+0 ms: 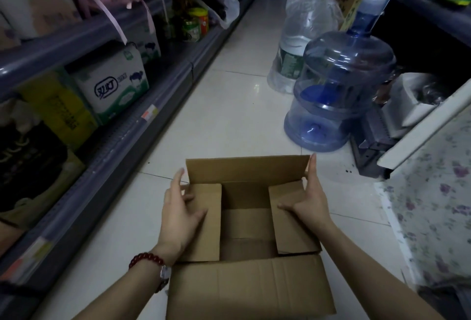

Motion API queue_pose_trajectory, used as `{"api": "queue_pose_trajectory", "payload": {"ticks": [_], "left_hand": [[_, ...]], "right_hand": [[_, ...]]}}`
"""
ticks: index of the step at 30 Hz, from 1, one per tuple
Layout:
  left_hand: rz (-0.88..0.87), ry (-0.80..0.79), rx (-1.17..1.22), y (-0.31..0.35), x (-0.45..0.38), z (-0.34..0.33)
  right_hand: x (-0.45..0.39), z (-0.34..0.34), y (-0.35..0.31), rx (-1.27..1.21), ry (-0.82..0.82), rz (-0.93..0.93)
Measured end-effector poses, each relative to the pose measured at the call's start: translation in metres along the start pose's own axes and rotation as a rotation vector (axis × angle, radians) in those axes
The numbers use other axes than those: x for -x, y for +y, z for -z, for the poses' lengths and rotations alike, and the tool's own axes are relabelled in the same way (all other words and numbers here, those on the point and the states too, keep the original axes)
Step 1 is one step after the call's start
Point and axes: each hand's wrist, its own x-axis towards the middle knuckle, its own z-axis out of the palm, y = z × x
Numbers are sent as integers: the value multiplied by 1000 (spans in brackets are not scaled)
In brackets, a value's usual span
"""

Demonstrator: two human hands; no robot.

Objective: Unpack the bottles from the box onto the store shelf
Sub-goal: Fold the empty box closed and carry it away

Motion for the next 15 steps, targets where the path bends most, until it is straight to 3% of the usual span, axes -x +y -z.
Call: {"api": "queue_pose_trajectory", "payload": {"ticks": [2,4,7,10,15], "left_hand": [[45,22,64,10,-7,7],[-21,7,25,19,-16,14],[-202,-85,-193,31,-29,21],[-270,-207,-480,33,-29,24],[-389,-161,-773,18,-7,23]], "right_hand": [[3,1,2,26,-17,-10],[7,1,3,44,-34,-17],[10,1,1,34,-56,-12],[10,2,-1,31,-67,-19],[18,4,-7,138,47,32]]}}
